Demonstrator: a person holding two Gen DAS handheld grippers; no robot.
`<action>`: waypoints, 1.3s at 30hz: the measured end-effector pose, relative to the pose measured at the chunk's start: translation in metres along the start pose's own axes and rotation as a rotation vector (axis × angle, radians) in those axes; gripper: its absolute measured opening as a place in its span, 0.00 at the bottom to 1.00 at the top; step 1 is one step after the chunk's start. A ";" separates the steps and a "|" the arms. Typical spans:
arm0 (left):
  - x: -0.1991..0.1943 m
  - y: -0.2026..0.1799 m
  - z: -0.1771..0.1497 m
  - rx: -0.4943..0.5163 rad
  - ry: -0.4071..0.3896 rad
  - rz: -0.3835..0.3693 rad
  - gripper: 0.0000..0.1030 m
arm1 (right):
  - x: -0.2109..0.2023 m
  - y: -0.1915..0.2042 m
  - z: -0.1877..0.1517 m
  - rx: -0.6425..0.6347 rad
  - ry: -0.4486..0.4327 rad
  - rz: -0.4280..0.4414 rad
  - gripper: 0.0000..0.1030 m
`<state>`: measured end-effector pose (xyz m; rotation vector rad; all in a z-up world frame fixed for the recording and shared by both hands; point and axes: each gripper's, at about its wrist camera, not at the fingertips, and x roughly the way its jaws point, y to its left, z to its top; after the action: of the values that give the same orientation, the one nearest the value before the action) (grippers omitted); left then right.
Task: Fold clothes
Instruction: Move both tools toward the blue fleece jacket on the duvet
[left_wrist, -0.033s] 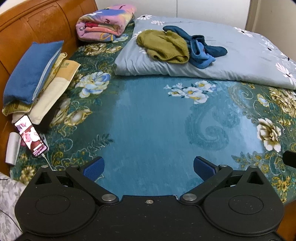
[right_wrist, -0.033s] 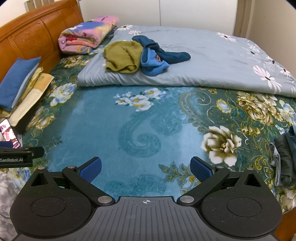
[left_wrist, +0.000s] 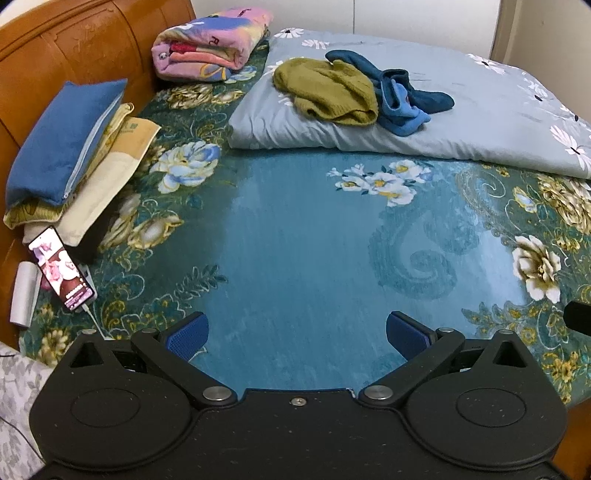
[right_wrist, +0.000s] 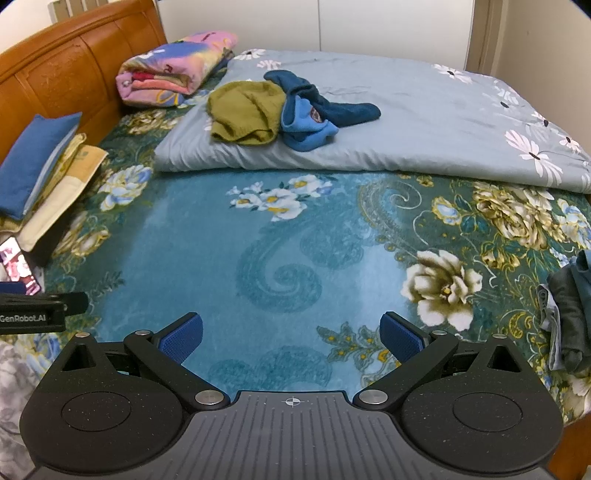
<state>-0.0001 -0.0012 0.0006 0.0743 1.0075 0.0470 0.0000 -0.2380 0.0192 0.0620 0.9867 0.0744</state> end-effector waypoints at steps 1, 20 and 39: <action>-0.001 -0.001 0.000 0.003 -0.003 0.000 0.99 | 0.000 0.001 0.001 0.000 0.000 0.000 1.00; 0.007 0.015 0.013 0.008 -0.011 -0.069 0.99 | 0.002 0.016 -0.002 0.016 -0.016 -0.035 1.00; 0.019 0.037 0.063 -0.070 -0.255 -0.200 0.98 | 0.003 0.021 0.021 0.078 -0.102 -0.096 1.00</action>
<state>0.0627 0.0340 0.0214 -0.0829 0.7534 -0.1080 0.0181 -0.2167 0.0302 0.0892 0.8889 -0.0546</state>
